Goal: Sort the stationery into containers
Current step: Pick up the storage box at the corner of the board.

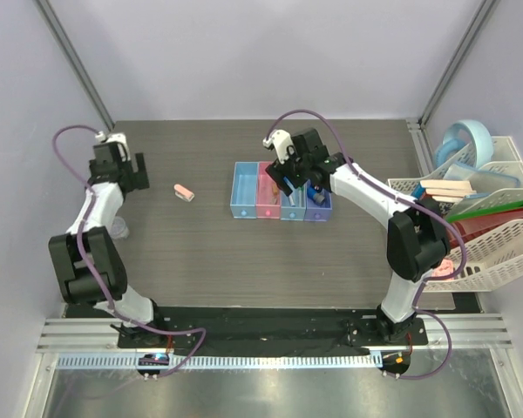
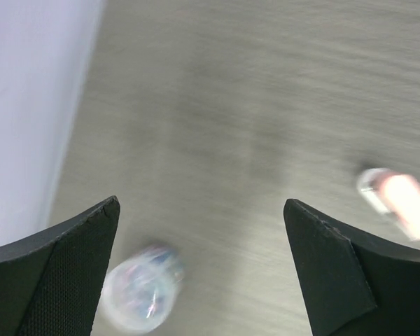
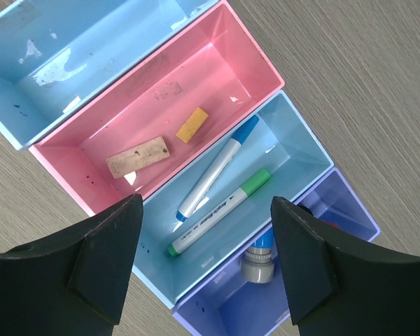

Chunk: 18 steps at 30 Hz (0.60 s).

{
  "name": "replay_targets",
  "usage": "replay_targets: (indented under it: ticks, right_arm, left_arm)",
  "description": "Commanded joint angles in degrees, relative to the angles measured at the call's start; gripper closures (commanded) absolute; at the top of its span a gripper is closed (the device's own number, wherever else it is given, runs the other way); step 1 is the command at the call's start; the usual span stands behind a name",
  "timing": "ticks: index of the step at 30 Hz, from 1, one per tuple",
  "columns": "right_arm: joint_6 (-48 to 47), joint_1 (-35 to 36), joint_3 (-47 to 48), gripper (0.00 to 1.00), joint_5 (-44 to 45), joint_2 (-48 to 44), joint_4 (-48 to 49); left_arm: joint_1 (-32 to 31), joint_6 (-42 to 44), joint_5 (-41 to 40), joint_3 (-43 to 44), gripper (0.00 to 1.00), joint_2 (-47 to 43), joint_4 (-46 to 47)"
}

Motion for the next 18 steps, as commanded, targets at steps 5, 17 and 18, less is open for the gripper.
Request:
replay_targets:
  ticks: [5,17,18]
  right_arm:
    - [0.96,0.04,-0.08,0.21,-1.16,-4.72,0.90]
    - [0.96,0.13,-0.70,0.21,-1.42,-5.16,0.90]
    - [0.96,0.13,-0.78,0.21,-1.51,-5.16,0.90]
  left_arm:
    - [8.43,-1.88,5.12,-6.51,0.00,-6.39,-2.40]
    - [12.83,-0.91,6.63,-13.46,0.00,-6.12,0.32]
    - [13.01,0.48,6.54,-13.73,0.00,-6.30,0.50]
